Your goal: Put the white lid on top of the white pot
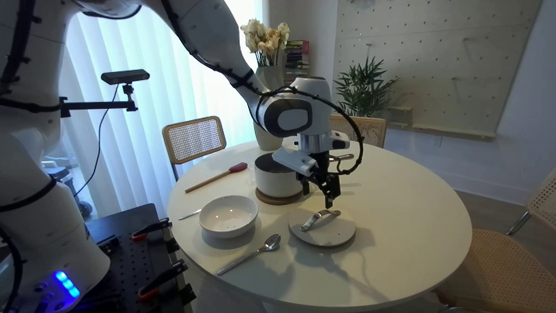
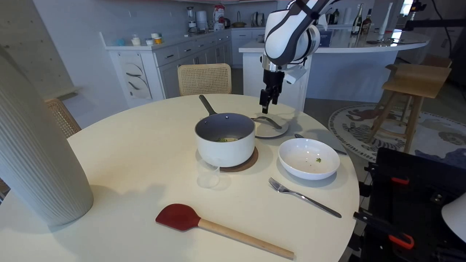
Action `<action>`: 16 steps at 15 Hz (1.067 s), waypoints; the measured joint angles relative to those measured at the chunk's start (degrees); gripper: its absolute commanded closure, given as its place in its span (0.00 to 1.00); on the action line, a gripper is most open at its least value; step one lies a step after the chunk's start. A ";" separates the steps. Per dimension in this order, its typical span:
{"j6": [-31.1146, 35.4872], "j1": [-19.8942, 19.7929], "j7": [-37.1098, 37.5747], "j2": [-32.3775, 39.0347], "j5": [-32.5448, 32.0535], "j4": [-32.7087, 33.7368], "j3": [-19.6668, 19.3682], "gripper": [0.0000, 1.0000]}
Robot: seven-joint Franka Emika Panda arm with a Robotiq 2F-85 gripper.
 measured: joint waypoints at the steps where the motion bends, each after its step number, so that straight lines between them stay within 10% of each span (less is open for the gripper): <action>1: -0.20 -0.21 0.00 0.87 0.02 0.84 0.53 0.00; 12: -1.32 -0.70 0.00 7.27 -0.10 6.39 1.29 0.00; 16: -1.52 -1.16 0.00 8.38 -0.11 7.29 1.29 0.27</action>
